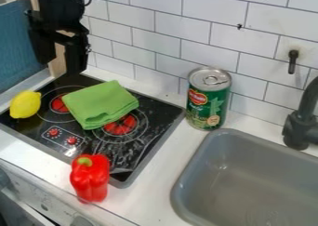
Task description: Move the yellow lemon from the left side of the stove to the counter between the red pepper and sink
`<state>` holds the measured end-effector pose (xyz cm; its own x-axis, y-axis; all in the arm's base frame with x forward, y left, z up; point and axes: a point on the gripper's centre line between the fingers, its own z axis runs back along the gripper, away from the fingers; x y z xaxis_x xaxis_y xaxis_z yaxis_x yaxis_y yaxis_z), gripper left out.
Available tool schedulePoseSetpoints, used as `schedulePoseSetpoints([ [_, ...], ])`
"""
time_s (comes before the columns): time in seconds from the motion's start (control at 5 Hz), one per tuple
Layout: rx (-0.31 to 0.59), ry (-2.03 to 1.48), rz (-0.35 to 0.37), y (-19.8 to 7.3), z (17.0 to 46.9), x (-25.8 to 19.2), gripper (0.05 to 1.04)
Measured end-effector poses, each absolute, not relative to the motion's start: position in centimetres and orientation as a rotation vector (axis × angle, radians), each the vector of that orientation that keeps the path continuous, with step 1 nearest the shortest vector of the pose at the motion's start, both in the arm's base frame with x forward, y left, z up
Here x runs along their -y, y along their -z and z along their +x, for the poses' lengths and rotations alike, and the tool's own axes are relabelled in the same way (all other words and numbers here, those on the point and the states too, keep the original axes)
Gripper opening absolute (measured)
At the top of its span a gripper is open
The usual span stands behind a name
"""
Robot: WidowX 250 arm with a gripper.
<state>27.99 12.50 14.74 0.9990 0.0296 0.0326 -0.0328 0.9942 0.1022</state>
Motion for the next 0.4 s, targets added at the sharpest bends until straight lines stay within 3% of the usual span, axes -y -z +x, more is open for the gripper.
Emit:
schedulePoseSetpoints([
  [0.4, -0.014, 0.006, 0.112, -13.74, 27.54, -12.92, 1.008],
])
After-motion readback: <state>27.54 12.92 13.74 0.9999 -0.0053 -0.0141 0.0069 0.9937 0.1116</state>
